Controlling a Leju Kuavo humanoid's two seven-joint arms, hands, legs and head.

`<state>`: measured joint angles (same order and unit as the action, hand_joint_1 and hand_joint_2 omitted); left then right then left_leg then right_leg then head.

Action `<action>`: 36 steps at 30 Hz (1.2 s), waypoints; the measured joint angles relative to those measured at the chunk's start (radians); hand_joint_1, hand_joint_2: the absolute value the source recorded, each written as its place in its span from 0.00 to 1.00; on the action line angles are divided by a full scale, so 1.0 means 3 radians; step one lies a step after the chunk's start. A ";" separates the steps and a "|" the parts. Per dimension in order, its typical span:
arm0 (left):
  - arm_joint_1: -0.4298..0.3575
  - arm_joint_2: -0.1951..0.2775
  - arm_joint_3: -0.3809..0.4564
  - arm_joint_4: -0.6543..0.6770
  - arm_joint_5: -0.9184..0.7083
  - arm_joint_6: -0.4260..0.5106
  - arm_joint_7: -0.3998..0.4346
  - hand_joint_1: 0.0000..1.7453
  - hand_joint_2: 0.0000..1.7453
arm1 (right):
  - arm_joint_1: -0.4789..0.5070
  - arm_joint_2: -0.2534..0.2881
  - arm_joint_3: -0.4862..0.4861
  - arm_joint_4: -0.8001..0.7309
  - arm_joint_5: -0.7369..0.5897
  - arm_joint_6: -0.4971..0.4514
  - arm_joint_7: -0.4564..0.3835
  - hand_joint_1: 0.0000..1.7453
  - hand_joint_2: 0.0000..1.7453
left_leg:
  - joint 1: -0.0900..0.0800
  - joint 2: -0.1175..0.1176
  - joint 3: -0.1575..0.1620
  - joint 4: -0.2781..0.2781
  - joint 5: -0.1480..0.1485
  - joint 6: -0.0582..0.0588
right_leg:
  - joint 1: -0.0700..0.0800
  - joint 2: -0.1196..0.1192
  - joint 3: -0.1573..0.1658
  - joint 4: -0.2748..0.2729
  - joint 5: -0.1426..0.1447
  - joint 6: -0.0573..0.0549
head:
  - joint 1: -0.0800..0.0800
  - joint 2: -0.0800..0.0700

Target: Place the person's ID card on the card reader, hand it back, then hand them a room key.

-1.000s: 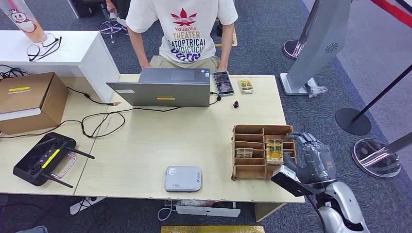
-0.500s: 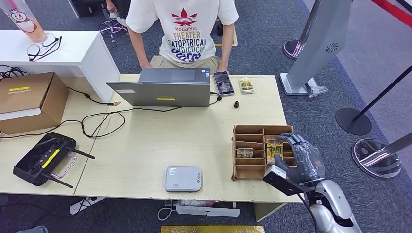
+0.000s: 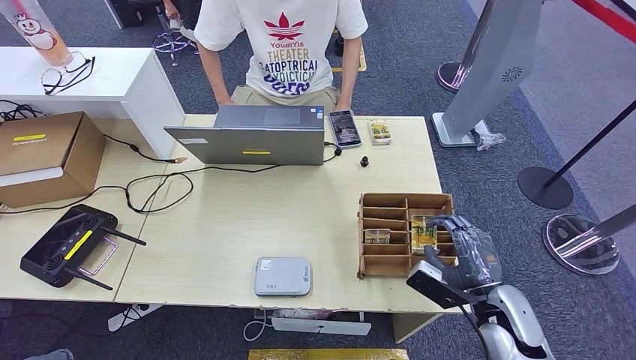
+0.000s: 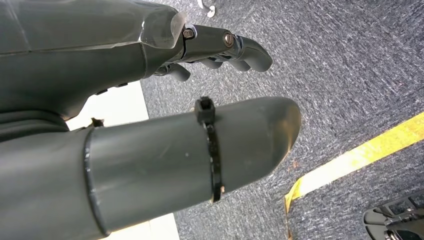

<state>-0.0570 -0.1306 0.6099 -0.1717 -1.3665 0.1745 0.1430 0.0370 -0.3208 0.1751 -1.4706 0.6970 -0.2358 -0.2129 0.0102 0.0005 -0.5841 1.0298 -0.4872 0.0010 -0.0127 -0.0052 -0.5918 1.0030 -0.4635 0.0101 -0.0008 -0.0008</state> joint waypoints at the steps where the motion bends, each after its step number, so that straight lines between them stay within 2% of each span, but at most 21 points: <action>1: 0.0001 0.0000 0.0000 0.0000 0.0008 0.0004 -0.0002 0.00 0.00 | -0.0002 0.0000 0.0000 0.0001 0.0000 0.0003 0.0000 0.46 1.00 | 0.0000 0.0000 0.0000 0.0000 0.0000 0.0000 | 0.0000 0.0000 0.0000 0.0000 0.0000 0.0000 | 0.0000 0.0000; 18: 0.0005 0.0000 0.0000 0.0000 0.0034 0.0022 -0.0028 0.00 0.00 | -0.0041 0.0031 0.0080 0.0065 0.0017 0.0066 0.0017 0.46 1.00 | 0.0000 0.0000 0.0000 0.0000 0.0000 0.0000 | 0.0000 -0.0001 0.0000 0.0000 0.0000 0.0000 | 0.0000 0.0000; 36: 0.0001 0.0000 -0.0001 0.0000 -0.0001 -0.0020 -0.0001 0.00 0.00 | 0.0114 0.0043 0.0061 -0.0029 0.0060 0.0031 0.0110 0.49 1.00 | 0.0000 0.0000 0.0000 0.0000 0.0000 0.0000 | 0.0000 0.0000 0.0000 0.0000 0.0000 0.0000 | 0.0000 0.0000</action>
<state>-0.0566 -0.1305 0.6096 -0.1717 -1.3668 0.1685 0.1427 0.0713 -0.3079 0.1933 -1.4792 0.7151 -0.2265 -0.1798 0.0102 0.0005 -0.5840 1.0298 -0.4872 0.0010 -0.0127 -0.0052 -0.5919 1.0030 -0.4635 0.0101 -0.0008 -0.0008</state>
